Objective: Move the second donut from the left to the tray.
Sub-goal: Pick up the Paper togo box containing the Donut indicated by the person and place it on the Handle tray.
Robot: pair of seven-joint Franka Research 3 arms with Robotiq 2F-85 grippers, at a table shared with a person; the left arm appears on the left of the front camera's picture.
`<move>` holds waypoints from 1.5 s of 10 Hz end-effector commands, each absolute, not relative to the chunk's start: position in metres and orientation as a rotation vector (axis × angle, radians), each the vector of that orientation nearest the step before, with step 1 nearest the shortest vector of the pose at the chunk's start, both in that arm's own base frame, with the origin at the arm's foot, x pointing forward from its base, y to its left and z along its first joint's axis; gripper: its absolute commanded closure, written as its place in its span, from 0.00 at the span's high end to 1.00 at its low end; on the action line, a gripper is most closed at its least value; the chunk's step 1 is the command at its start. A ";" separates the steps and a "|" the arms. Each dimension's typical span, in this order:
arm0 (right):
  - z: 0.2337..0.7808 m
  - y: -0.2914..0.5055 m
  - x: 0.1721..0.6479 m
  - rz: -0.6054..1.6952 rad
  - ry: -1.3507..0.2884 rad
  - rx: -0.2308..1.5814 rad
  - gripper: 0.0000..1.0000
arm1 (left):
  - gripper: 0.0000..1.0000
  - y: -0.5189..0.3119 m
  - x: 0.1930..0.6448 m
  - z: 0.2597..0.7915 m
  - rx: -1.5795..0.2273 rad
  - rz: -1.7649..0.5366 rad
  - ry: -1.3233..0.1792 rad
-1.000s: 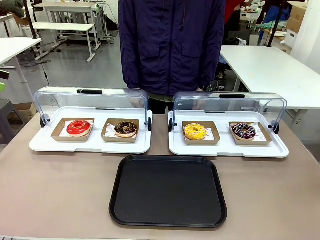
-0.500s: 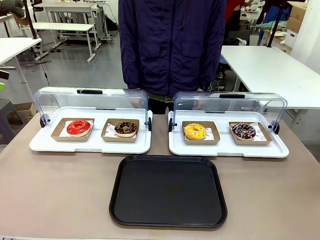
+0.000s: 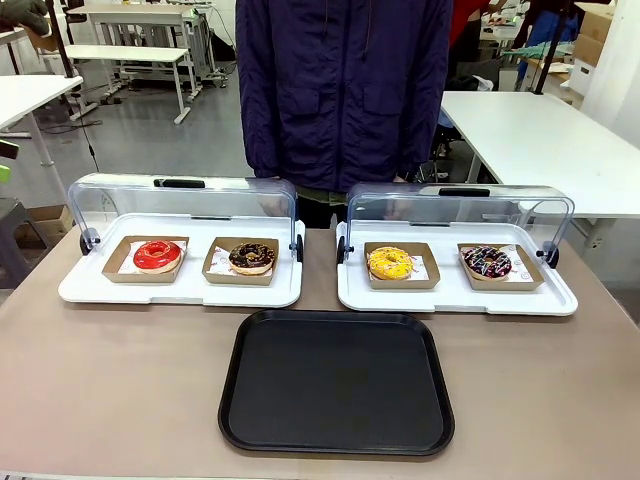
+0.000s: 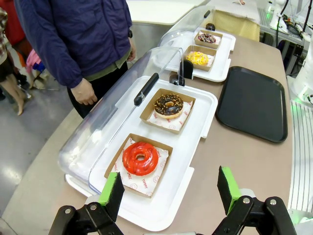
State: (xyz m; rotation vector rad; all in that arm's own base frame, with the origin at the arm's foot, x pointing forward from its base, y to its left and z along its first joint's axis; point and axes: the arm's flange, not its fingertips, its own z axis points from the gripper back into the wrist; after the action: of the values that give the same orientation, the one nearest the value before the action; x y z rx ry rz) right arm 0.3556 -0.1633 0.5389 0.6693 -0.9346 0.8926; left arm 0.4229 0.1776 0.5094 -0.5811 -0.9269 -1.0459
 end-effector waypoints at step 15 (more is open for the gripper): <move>0.539 -0.162 0.358 0.906 -0.965 0.672 1.00 | 1.00 0.177 0.422 0.511 -0.588 -1.056 -0.931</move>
State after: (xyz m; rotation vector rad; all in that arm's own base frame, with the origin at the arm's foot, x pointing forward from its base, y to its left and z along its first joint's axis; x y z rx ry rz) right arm 0.3556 -0.1633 0.5389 0.6692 -0.9346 0.8926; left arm 0.4229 0.1776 0.5094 -0.5811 -0.9269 -1.0459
